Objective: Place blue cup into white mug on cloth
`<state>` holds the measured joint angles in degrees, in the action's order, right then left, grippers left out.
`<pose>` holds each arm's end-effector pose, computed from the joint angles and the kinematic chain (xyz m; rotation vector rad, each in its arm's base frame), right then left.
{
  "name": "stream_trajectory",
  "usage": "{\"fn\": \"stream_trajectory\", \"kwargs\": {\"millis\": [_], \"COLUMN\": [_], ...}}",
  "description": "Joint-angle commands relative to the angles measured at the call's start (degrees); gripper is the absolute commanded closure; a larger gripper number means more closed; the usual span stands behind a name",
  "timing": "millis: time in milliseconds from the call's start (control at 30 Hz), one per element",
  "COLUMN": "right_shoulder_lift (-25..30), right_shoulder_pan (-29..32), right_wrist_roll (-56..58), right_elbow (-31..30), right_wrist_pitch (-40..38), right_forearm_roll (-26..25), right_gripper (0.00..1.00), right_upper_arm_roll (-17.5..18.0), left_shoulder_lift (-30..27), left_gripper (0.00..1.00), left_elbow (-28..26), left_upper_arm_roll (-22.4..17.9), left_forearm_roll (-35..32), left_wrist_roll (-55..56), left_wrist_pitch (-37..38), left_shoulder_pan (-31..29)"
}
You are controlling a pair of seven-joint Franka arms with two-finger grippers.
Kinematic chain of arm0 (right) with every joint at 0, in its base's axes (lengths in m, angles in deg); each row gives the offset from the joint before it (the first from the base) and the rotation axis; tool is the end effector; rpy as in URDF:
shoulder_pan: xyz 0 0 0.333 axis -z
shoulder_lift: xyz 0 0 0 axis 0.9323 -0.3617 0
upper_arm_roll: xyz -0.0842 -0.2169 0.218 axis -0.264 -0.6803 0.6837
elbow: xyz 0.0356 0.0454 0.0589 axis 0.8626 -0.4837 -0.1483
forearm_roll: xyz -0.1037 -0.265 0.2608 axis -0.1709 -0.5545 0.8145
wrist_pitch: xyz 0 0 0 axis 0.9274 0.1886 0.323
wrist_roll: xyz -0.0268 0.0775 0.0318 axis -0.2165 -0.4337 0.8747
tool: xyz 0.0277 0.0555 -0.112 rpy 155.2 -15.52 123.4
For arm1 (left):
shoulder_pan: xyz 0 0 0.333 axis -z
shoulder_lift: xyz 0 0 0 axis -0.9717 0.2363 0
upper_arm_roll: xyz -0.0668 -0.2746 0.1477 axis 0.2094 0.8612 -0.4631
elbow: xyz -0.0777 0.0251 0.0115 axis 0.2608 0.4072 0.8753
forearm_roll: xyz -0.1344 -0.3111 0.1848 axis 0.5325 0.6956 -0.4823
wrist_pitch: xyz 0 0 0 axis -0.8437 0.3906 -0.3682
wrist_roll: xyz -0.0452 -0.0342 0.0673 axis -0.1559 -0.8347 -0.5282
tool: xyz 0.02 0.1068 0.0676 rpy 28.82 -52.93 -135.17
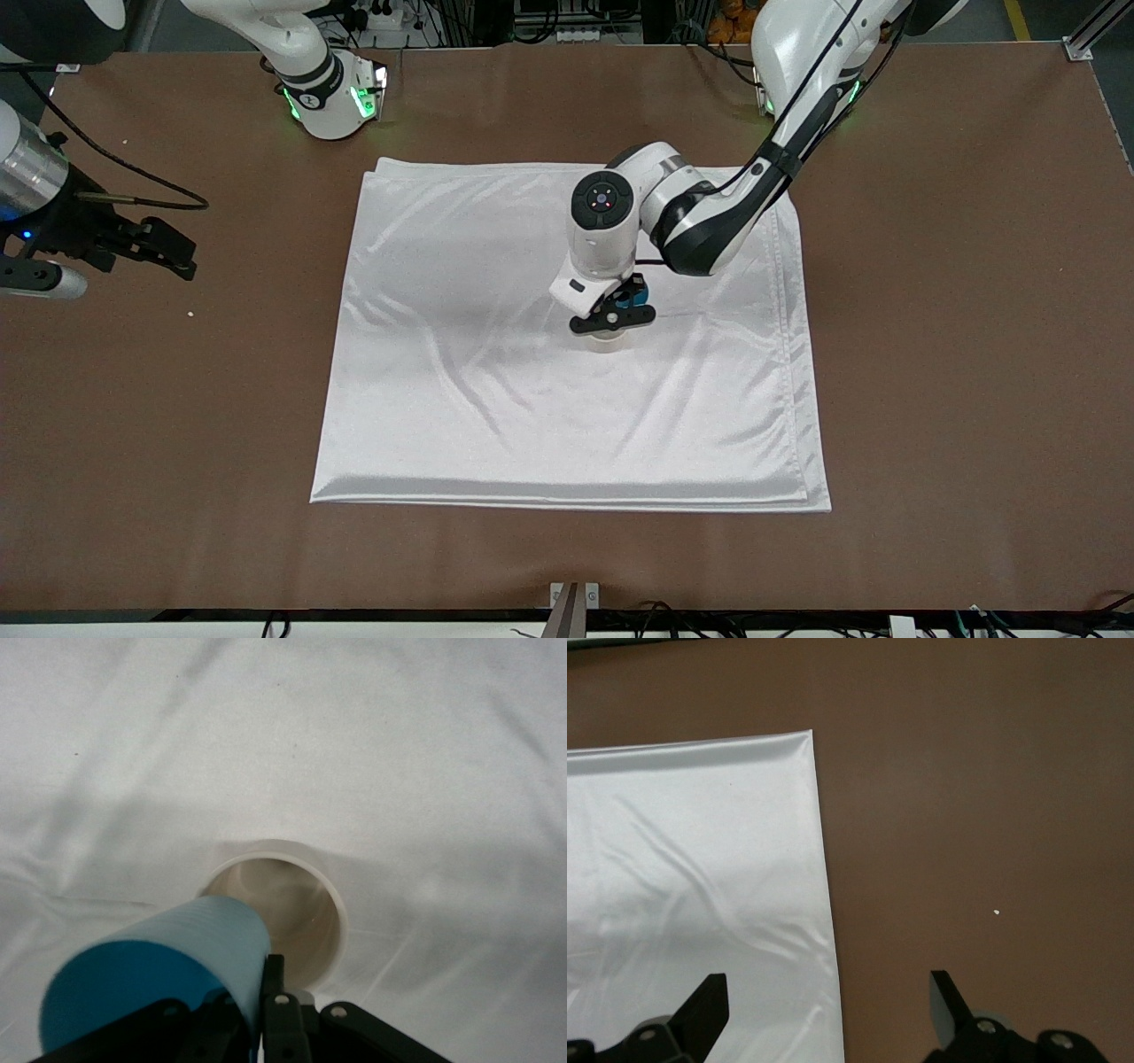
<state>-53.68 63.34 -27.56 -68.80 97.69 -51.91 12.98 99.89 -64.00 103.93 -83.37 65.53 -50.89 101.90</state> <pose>0.5822 0.0602 0.6155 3.0889 -0.1687 0.0729 0.5103 -0.4799 0.2934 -3.0977 -0.2103 0.0352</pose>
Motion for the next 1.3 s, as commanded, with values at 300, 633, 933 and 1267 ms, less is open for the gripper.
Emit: {"fn": "stream_trajectory", "kwargs": {"millis": [300, 633, 933, 1267], "right_shoulder_lift": [0.4, 1.02, 1.63, 1.72], "right_shoulder_pan": [3.43, 6.59, 8.26, 9.32], "right_wrist_roll": [8.46, 12.33, 12.77, 12.77], "right_elbow": [0.53, 0.08, -0.44, -0.44], "right_wrist_pitch": [2.85, 2.42, 2.33, 1.98], "right_forearm_roll": [1.51, 2.13, 5.56, 5.47], "right_gripper": [0.0, 0.0, 0.0, 0.0], "right_upper_arm_roll": [0.24, 1.12, 1.12, 2.79], "left_shoulder_lift": [3.13, 4.71, 4.72, 4.63], "left_gripper": [1.0, 1.0, 0.99, 0.78], "left_elbow": [3.2, 3.21, 3.29, 3.56], "left_upper_arm_roll": [-1.88, -1.97, -1.97, -2.49], "left_forearm_roll": [-1.94, -2.03, -2.03, -2.03], "left_wrist_roll": [2.82, 2.56, 2.56, 2.12], "left_wrist_pitch": [0.82, -0.84, -1.29, -1.29], "left_shoulder_pan": [3.09, 3.35, 3.35, 3.35]}}
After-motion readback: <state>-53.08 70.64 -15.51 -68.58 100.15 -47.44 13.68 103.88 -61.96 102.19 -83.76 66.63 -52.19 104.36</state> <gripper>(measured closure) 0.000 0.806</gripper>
